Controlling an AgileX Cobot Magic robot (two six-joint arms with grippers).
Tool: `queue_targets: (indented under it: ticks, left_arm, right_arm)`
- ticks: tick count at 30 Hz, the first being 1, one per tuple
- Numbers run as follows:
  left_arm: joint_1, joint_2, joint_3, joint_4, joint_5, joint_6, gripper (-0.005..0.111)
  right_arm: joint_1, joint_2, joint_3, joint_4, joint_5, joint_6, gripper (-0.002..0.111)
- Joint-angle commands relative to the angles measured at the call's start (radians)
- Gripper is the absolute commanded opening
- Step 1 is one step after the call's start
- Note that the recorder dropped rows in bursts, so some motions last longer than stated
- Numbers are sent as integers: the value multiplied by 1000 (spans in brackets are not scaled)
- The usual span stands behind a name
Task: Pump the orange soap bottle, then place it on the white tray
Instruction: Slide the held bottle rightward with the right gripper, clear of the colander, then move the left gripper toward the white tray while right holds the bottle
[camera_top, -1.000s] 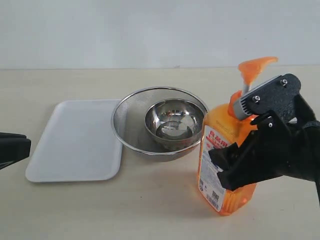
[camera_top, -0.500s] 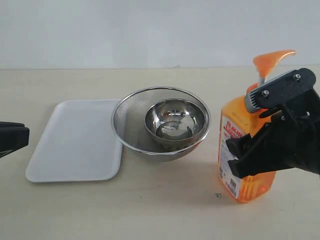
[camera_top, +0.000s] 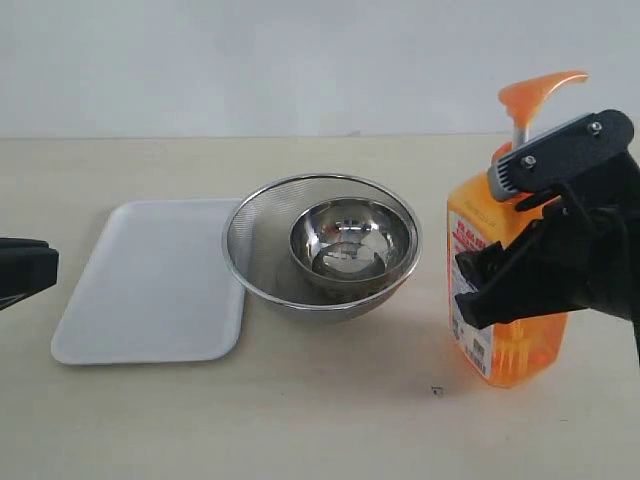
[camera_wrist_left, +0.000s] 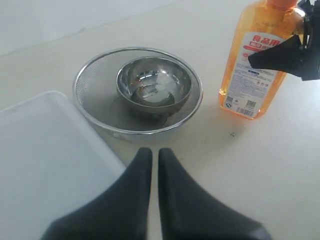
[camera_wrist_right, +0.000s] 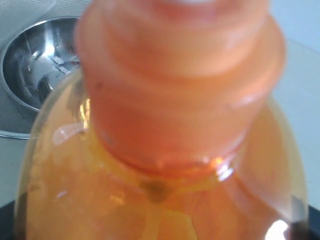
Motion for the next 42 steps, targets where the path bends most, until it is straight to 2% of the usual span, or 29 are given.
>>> queue_targets:
  ticks: [1,9,14,19,26,28,37,42]
  left_arm:
    - [-8,-8,5,-16,-8,9,5]
    - [-8,-8,5,-70,-7,61,5]
    - [-8,-8,5,-91,-9,91,5]
    - [-8,-8,5,-91,-9,91,5]
    - [-8,12,5,-99,-29,96,5]
    - [-8,37,5,-141,-42,139,5]
    - [-8,176,-19,-534,-96,552,5]
    - [-8,233,-58,-623,-95,652,5]
  right_arm:
    - [-4,19,-38,-50,-45,-8,0]
    - [-4,64,-74,-81,-90,-5,0]
    - [-4,114,-74,-154,-114,84,0]
    - [-32,145,-74,-358,-107,327,0]
    - [-138,147,-74,-664,-88,629,0]
    - [-161,147,-74,-741,-88,697,0]
    - [-236,147,-74,-1041,-86,989,0]
    - [-242,184,-83,-1094,-102,1046,0]
